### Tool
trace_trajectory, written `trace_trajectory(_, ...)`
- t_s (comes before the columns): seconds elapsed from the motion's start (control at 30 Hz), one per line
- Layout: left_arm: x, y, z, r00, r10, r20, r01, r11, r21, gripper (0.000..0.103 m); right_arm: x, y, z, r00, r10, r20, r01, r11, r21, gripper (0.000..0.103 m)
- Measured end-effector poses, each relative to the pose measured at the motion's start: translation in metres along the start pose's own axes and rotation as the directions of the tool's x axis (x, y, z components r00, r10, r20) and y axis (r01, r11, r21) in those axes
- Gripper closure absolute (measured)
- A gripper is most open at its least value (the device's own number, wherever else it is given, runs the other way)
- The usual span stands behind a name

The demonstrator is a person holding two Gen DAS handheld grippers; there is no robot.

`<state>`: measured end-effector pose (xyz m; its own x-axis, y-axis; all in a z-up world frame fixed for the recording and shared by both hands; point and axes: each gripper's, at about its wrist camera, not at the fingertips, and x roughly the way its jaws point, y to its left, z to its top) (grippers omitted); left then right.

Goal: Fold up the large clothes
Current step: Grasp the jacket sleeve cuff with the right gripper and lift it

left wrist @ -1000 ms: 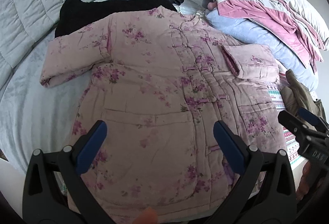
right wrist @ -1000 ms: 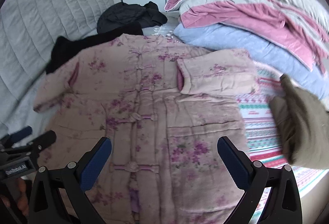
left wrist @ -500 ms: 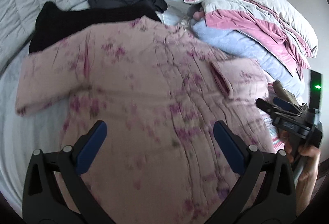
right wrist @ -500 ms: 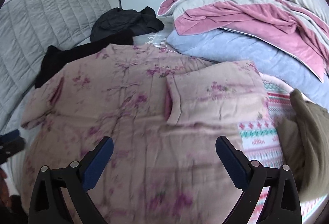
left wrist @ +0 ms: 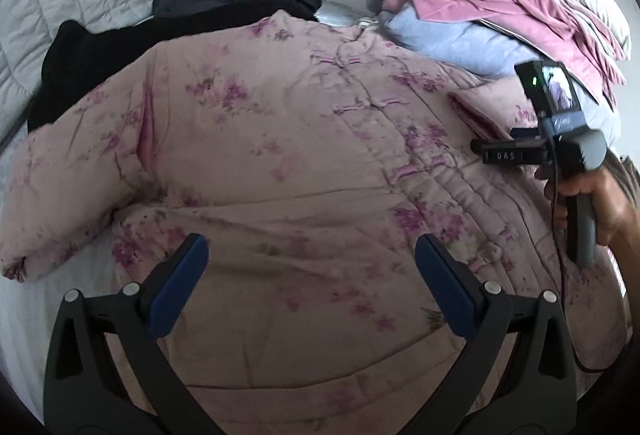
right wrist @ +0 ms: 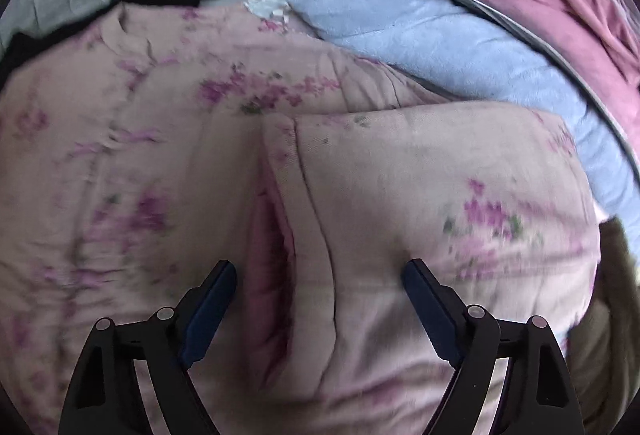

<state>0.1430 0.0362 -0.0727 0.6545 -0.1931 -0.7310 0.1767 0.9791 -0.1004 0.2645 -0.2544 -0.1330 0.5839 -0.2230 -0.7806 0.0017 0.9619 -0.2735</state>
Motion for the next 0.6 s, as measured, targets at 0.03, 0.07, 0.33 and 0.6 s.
trace_trajectory(0.03, 0.0, 0.003, 0.0, 1.0, -0.006, -0.002, 0.006, 1.0, -0.012, 0.0, 0.001, 0.0, 0.001, 1.0, -0.017, 0.007, 0.017, 1.0, -0.005, 0.031)
trace_trajectory(0.07, 0.0, 0.005, 0.001, 1.0, -0.01, -0.002, 0.01, 1.0, -0.02, 0.0, 0.0, -0.002, 0.002, 1.0, -0.025, 0.009, 0.025, 1.0, -0.004, 0.043)
trace_trajectory(0.33, -0.003, 0.012, -0.001, 0.999, 0.04, 0.027, -0.039, 0.999, -0.025, 0.0, -0.052, -0.041, 0.01, 0.996, -0.064, 0.07, 0.066, 0.997, -0.031, 0.087)
trace_trajectory(0.6, -0.003, 0.017, 0.001, 0.998, 0.048, 0.032, -0.047, 0.998, -0.035, 0.0, -0.141, -0.195, 0.036, 0.924, -0.346, 0.165, 0.322, 0.934, 0.153, 0.088)
